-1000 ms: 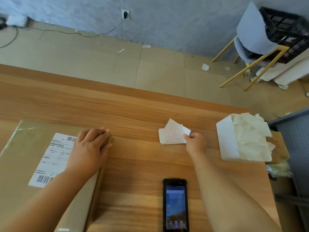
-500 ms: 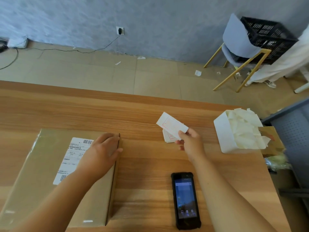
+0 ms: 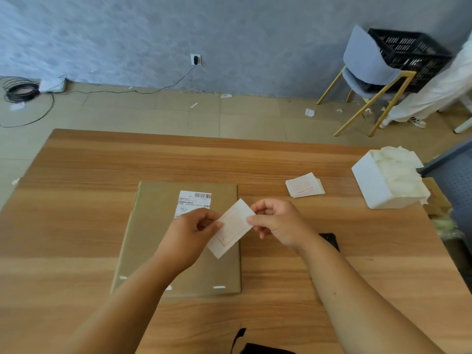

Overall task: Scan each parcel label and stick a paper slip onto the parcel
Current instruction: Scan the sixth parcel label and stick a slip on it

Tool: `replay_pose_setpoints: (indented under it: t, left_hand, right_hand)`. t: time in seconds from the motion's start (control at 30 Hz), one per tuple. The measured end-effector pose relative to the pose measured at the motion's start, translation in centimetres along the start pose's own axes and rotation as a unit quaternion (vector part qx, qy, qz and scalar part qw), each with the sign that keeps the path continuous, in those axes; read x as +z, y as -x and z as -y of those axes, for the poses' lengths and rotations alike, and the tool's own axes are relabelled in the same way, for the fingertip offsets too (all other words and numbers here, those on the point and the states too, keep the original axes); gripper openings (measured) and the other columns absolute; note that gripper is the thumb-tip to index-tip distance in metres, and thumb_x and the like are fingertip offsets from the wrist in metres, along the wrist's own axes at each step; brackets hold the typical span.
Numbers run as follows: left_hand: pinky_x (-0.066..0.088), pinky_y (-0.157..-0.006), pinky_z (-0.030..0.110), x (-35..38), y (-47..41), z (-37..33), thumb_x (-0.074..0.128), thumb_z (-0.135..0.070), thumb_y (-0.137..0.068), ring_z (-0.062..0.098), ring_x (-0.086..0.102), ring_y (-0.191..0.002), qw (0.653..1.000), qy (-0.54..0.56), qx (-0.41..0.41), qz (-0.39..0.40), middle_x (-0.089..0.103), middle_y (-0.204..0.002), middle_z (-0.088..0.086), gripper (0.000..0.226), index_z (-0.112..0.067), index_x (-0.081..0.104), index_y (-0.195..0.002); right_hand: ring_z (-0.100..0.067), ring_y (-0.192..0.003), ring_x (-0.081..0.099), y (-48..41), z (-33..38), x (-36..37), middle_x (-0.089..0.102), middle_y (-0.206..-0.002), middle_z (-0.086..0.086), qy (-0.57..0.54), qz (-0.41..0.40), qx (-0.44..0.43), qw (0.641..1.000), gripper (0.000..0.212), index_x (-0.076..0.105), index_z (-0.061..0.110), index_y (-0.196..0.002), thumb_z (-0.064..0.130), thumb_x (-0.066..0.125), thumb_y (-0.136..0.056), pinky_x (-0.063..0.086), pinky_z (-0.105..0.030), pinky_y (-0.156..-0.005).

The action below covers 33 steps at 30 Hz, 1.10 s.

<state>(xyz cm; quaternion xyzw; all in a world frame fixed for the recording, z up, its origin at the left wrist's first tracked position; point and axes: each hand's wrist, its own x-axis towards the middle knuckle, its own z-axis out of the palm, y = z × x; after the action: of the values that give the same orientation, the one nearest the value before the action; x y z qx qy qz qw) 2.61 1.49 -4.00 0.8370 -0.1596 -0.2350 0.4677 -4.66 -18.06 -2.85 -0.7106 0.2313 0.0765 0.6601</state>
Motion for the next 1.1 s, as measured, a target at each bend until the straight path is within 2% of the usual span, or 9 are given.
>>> replay_pose_setpoints:
  t: [0.07, 0.2, 0.4, 0.5, 0.6, 0.73, 0.9, 1.1]
  left_hand:
    - [0.039, -0.052, 0.008, -0.9, 0.7, 0.6, 0.069, -0.023, -0.082, -0.002, 0.057, -0.059, 0.999, 0.04, -0.006, 0.007, 0.067, -0.067, -0.012, 0.008, -0.028, 0.067, -0.076]
    - [0.042, -0.056, 0.015, -2.3, 1.9, 1.3, 0.069, -0.023, -0.082, 0.001, 0.058, -0.059, 0.996, 0.072, -0.019, 0.056, 0.068, -0.068, -0.007, 0.01, -0.022, 0.066, -0.073]
    - [0.042, -0.051, 0.013, -4.1, 2.4, 1.4, 0.062, -0.016, -0.087, 0.003, 0.055, -0.053, 0.986, 0.164, 0.0, 0.034, 0.068, -0.065, -0.007, 0.011, -0.02, 0.067, -0.079]
    - [0.043, -0.05, 0.017, -4.9, 2.4, 1.5, 0.062, -0.013, -0.086, 0.006, 0.053, -0.049, 0.985, 0.169, 0.005, 0.023, 0.064, -0.059, -0.004, 0.016, -0.02, 0.068, -0.073]
    - [0.048, -0.052, 0.019, -5.3, 2.4, 1.5, 0.061, -0.008, -0.086, 0.009, 0.06, -0.052, 0.979, 0.204, -0.001, -0.004, 0.066, -0.057, -0.001, 0.015, -0.015, 0.066, -0.074]
    - [0.054, -0.057, 0.025, -5.6, 2.6, 1.7, 0.062, -0.007, -0.086, 0.016, 0.067, -0.059, 0.961, 0.275, -0.024, 0.001, 0.07, -0.063, 0.007, 0.013, -0.01, 0.066, -0.075]
    - [0.053, -0.057, 0.023, -6.0, 2.9, 1.6, 0.061, -0.007, -0.086, 0.014, 0.064, -0.055, 0.966, 0.259, -0.013, 0.02, 0.071, -0.067, 0.005, 0.02, -0.014, 0.068, -0.069]
    - [0.052, -0.058, 0.021, -6.3, 3.0, 1.3, 0.054, 0.0, -0.087, 0.013, 0.064, -0.056, 0.962, 0.27, -0.001, 0.047, 0.071, -0.069, 0.005, 0.033, -0.017, 0.07, -0.065]
  right_hand:
    - [-0.01, -0.061, 0.059, 0.5, 0.2, 1.7, 0.069, -0.068, 0.002, -0.044, -0.039, -0.013, 0.998, 0.008, 0.067, 0.012, -0.081, 0.005, 0.067, -0.085, 0.049, -0.022, -0.053]
    - [-0.008, -0.062, 0.061, 1.2, 0.7, 4.8, 0.069, -0.071, 0.001, -0.094, -0.086, -0.034, 0.991, 0.01, 0.064, 0.011, -0.081, 0.007, 0.062, -0.09, 0.05, -0.021, -0.052]
    - [0.002, -0.063, 0.061, 1.9, 1.8, 7.4, 0.067, -0.076, 0.002, 0.03, -0.068, -0.072, 0.995, 0.01, 0.068, 0.018, -0.081, 0.008, 0.068, -0.085, 0.046, -0.012, -0.055]
    - [-0.004, -0.07, 0.063, 2.0, 2.3, 8.2, 0.068, -0.08, 0.001, 0.049, -0.064, -0.08, 0.994, 0.011, 0.068, 0.02, -0.083, 0.01, 0.07, -0.084, 0.048, -0.015, -0.058]
    - [-0.011, -0.076, 0.063, 1.9, 2.5, 8.7, 0.069, -0.088, -0.006, 0.028, -0.078, -0.067, 0.994, 0.011, 0.068, 0.015, -0.093, 0.013, 0.072, -0.083, 0.049, -0.021, -0.064]
    - [-0.007, -0.064, 0.061, 2.1, 2.4, 8.9, 0.068, -0.076, 0.001, 0.033, -0.091, -0.059, 0.994, 0.008, 0.066, 0.016, -0.082, 0.01, 0.071, -0.083, 0.048, -0.02, -0.058]
    - [-0.007, -0.067, 0.063, 2.2, 2.7, 8.5, 0.07, -0.08, -0.002, 0.036, -0.086, -0.063, 0.994, 0.008, 0.066, 0.015, -0.085, 0.01, 0.071, -0.083, 0.049, -0.019, -0.059]
    - [0.001, -0.06, 0.062, 2.3, 3.1, 8.2, 0.068, -0.071, 0.005, 0.037, -0.068, -0.071, 0.994, 0.009, 0.065, 0.015, -0.083, 0.007, 0.07, -0.084, 0.048, -0.014, -0.054]
